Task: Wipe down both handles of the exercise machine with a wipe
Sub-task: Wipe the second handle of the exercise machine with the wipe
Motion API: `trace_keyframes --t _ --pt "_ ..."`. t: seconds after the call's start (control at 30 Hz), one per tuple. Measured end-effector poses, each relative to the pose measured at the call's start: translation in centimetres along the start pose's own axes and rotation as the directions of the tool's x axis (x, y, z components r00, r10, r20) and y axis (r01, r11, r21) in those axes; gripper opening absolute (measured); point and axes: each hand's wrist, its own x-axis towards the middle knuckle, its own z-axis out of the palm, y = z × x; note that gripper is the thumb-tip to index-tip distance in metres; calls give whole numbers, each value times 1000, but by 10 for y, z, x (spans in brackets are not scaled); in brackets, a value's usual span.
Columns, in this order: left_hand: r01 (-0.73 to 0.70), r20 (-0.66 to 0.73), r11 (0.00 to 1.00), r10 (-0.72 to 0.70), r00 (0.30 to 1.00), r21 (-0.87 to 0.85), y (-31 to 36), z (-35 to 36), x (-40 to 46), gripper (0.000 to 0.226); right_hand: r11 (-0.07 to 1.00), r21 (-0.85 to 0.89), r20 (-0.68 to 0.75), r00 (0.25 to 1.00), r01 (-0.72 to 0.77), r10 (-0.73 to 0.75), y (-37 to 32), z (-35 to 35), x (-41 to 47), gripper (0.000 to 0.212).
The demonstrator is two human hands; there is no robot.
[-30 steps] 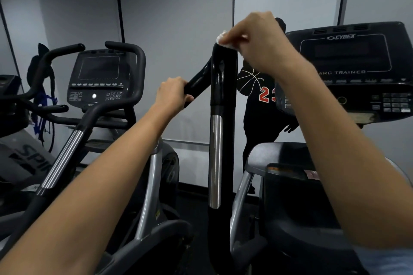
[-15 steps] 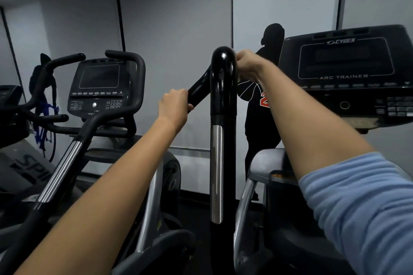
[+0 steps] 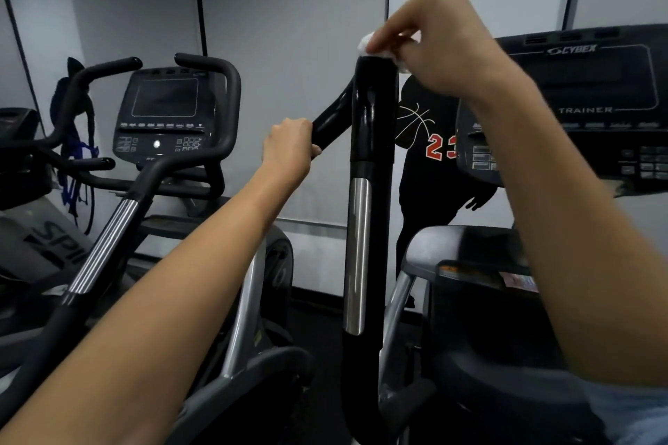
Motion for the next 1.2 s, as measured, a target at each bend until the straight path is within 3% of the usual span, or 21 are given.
trace_keyframes --t 0.23,0.37,0.47,0.53,0.6,0.7,0.77,0.93,1.0,1.13,1.2 --pt "13 -6 1000 -13 1000 21 4 0 -3 16 977 -206 104 991 -62 85 -6 4 28 25" --pt "25 -18 999 -25 1000 21 5 1 -4 17 932 -359 44 998 55 -42 -28 17 -14 42" --pt "7 -26 999 -6 1000 44 5 2 -5 18 763 -611 67 974 213 -218 -52 39 -80 42" --pt "-3 -42 999 4 999 33 3 4 -3 16 767 -565 59 942 304 -330 -44 50 -99 36" --pt "6 -39 1000 -5 999 17 1 7 -2 15 788 -543 -21 933 291 -359 -32 46 -85 23" --pt "16 -46 1000 -15 999 15 1 8 -1 18 817 -551 -2 979 168 -203 -31 30 -47 19" --pt "21 -49 1000 -20 999 20 2 7 -3 18 815 -561 6 985 146 -173 -30 35 -45 22" --pt "-1 -78 1000 0 997 -8 -1 10 -3 14 749 -595 -99 898 293 -430 -29 59 -113 24" --pt "2 -75 1000 -3 997 -23 -1 10 -4 13 748 -586 -115 881 312 -458 -24 55 -110 21" --pt "25 -16 998 -26 1000 -55 1 1 -4 19 872 -455 -306 889 177 -341 -23 34 -58 11" --pt "13 25 994 -10 1000 -105 -3 -2 -7 29 909 -397 -337 901 128 -274 -23 33 -50 12"
